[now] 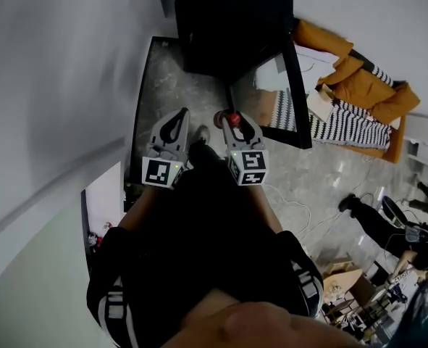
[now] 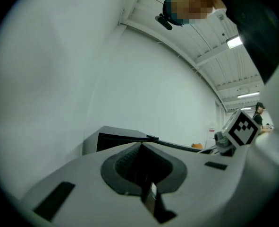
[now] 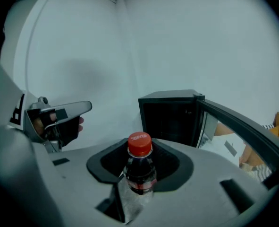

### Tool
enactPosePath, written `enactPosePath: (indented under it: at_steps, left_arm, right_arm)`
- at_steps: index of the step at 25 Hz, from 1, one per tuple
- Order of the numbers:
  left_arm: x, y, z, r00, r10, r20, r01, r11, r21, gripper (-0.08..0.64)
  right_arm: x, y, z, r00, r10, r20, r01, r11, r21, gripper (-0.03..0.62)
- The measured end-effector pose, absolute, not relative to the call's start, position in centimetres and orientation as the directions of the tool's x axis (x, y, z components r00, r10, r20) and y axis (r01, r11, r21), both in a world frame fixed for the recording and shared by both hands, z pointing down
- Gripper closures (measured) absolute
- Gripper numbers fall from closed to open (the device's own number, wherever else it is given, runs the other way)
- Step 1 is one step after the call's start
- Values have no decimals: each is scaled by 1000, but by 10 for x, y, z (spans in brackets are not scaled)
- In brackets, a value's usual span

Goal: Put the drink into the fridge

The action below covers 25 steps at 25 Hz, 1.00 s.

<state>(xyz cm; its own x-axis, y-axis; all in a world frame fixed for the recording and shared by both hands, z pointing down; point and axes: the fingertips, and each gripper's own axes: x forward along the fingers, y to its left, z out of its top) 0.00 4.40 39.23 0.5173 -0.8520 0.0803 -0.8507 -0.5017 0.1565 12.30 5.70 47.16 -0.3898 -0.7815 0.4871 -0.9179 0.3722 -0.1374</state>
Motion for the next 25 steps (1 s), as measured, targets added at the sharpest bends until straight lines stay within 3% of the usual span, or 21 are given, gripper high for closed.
enactPosePath:
  at_steps: [11,25]
  left_arm:
    - [28,5,385,448,-892,62,-887,-435,151,555]
    - [39,-22,390,482,-874,65,-872,-471,134,555]
  right_arm:
    - [156,10,479,-431,-767,475,-898,414,-147,453]
    - [163,-25,489,-412,-779,472,-906,407,-120,451]
